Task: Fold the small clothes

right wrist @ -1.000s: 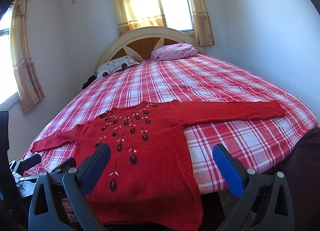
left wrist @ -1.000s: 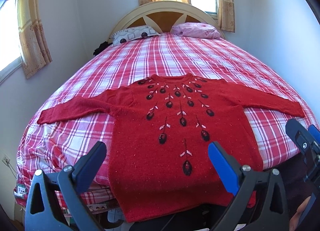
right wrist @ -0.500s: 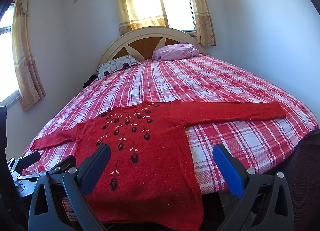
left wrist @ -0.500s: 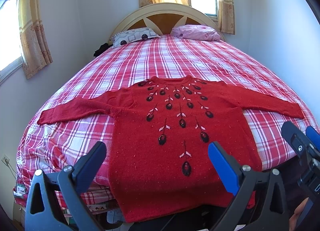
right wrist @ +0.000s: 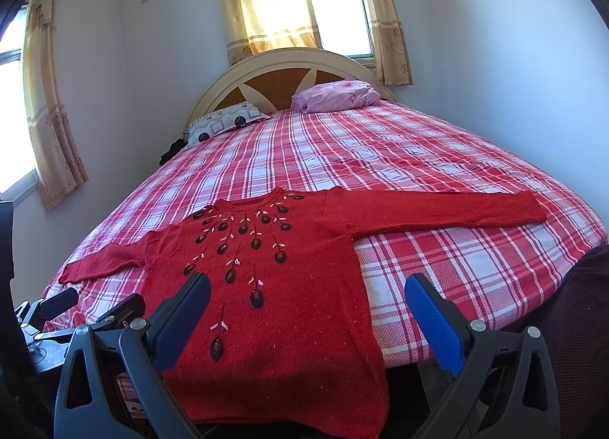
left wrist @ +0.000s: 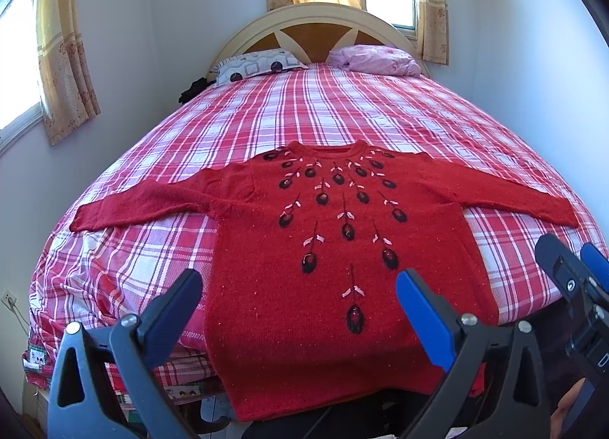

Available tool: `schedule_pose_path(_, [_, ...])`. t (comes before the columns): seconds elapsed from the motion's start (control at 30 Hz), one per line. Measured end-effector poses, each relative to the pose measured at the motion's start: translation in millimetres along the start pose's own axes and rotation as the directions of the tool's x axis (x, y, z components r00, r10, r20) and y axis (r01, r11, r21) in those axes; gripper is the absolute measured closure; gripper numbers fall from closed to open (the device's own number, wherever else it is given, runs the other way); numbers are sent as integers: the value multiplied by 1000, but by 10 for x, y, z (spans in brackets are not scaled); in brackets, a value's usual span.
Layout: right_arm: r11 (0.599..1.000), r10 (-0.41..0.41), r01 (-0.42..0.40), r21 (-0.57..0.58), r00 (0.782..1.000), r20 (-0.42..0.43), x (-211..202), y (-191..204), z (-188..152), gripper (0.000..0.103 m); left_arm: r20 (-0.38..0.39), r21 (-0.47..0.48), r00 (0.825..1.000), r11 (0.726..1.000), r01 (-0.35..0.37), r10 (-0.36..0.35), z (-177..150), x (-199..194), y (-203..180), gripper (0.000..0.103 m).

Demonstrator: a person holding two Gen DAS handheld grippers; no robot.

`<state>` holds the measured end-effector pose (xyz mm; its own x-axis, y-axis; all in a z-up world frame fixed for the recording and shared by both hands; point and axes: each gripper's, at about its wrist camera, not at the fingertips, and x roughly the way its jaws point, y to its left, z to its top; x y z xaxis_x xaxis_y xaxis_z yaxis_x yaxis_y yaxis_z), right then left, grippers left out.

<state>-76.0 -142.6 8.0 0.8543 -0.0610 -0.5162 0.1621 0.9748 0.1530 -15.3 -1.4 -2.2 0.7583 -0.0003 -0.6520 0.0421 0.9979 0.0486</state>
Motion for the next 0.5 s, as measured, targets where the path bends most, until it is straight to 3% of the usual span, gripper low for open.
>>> schedule_pose_path(0.5, [1000,2,-2,14,1000,-30,108,-63,-18,1,-30,2,1000,1000,4,-4,-68,108,-4,0])
